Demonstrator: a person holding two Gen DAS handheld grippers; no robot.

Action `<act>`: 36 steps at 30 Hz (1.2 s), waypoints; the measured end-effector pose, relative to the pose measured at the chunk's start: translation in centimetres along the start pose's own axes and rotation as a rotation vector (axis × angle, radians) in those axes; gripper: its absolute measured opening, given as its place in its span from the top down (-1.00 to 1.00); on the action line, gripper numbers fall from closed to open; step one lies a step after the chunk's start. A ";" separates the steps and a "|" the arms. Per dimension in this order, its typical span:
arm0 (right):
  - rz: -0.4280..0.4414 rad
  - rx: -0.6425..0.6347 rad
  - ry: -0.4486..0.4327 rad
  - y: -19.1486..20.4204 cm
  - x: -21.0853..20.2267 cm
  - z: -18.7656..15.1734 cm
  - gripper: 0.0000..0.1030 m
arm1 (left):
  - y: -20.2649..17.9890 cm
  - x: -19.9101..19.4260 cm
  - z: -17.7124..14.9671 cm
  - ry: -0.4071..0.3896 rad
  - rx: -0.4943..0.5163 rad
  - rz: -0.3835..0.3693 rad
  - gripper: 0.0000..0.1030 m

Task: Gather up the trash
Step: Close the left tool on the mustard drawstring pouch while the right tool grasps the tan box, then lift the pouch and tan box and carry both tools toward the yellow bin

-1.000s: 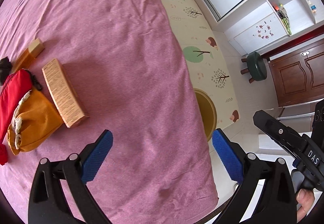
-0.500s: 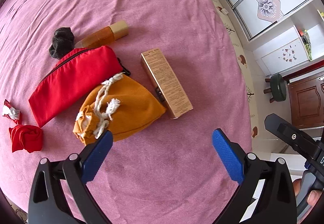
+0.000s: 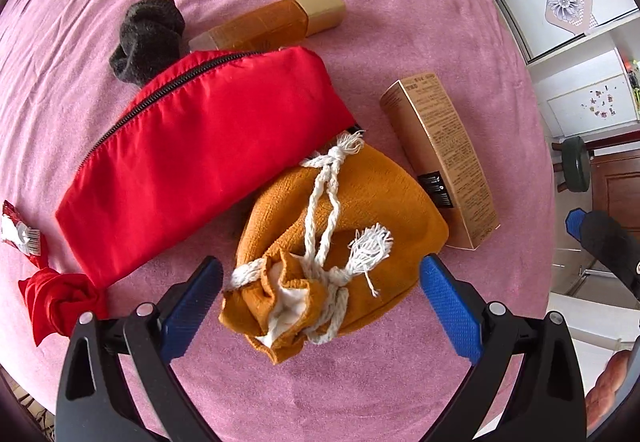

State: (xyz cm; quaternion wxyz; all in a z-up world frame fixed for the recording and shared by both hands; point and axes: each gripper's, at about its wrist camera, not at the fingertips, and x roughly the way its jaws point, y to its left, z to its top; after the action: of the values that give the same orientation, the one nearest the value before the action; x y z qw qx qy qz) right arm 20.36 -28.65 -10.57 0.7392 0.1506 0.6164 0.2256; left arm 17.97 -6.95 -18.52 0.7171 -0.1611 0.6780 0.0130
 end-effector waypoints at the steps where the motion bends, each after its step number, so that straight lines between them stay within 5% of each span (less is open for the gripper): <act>1: -0.005 -0.006 0.006 0.1 0.4 0.2 -0.07 | 0.2 0.6 0.1 0.015 -0.006 -0.016 -0.91; 4: -0.018 -0.028 0.025 0.3 1.4 0.9 -0.07 | 0.5 1.8 0.3 0.043 -0.028 -0.071 -0.85; 9: -0.036 -0.073 0.055 1.0 3.0 1.8 -0.07 | 1.7 2.7 0.2 0.056 -0.082 -0.102 -0.35; 15: -0.056 -0.104 0.083 1.3 4.7 2.2 -0.07 | 3.0 2.1 -0.8 0.046 -0.101 -0.153 -0.03; 30: -0.161 -0.215 0.156 1.9 9.6 3.0 -0.07 | 4.9 0.7 -2.7 0.040 -0.191 -0.274 0.02; 36: -0.167 -0.227 0.190 2.2 11.0 3.3 0.19 | 4.9 0.8 -3.2 0.023 -0.217 -0.295 0.02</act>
State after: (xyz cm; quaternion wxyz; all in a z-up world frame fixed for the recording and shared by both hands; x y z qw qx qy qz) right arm 24.76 -20.90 -18.06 0.7062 -0.0075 0.6643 0.2448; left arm 13.76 -3.29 -20.41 0.6817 -0.3355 0.6498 -0.0213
